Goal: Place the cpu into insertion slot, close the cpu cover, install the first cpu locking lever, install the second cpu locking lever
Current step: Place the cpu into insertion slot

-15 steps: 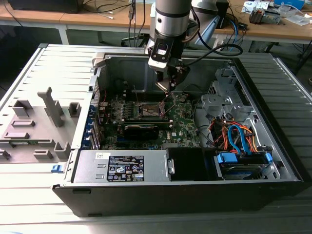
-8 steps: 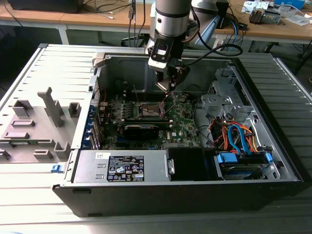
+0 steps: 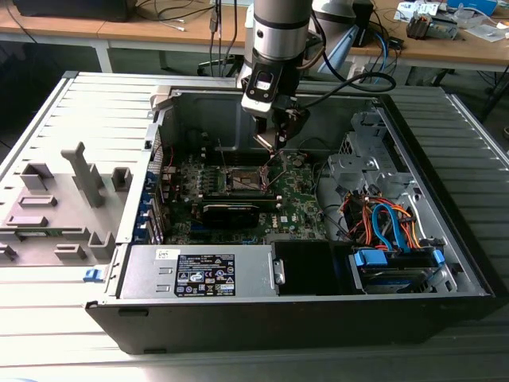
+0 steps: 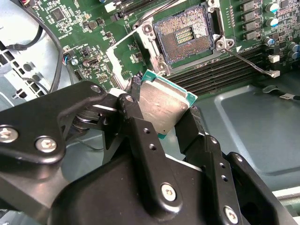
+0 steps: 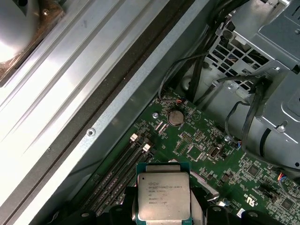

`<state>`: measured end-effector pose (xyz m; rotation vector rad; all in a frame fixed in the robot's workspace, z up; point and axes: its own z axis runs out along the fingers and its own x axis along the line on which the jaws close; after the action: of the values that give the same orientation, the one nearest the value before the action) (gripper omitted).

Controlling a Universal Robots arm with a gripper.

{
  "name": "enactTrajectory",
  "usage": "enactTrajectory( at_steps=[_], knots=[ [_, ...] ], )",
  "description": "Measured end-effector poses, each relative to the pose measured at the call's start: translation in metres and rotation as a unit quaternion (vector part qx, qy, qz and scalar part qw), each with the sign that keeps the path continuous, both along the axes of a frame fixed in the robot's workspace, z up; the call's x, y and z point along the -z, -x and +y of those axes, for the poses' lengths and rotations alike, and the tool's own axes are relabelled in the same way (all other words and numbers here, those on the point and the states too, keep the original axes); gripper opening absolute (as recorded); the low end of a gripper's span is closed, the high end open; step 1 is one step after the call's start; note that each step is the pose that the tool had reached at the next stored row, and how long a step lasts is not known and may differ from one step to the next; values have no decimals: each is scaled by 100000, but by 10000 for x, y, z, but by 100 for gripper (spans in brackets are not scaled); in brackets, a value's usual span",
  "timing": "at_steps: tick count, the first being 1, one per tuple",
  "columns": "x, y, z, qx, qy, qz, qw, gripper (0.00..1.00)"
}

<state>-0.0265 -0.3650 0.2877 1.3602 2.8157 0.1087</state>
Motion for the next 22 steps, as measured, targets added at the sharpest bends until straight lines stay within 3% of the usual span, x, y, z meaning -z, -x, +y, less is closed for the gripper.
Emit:
enactTrajectory(
  at_steps=[22],
  knots=[
    [16, 0, 0, 699, 4, 0, 99998, 55]
  ],
)
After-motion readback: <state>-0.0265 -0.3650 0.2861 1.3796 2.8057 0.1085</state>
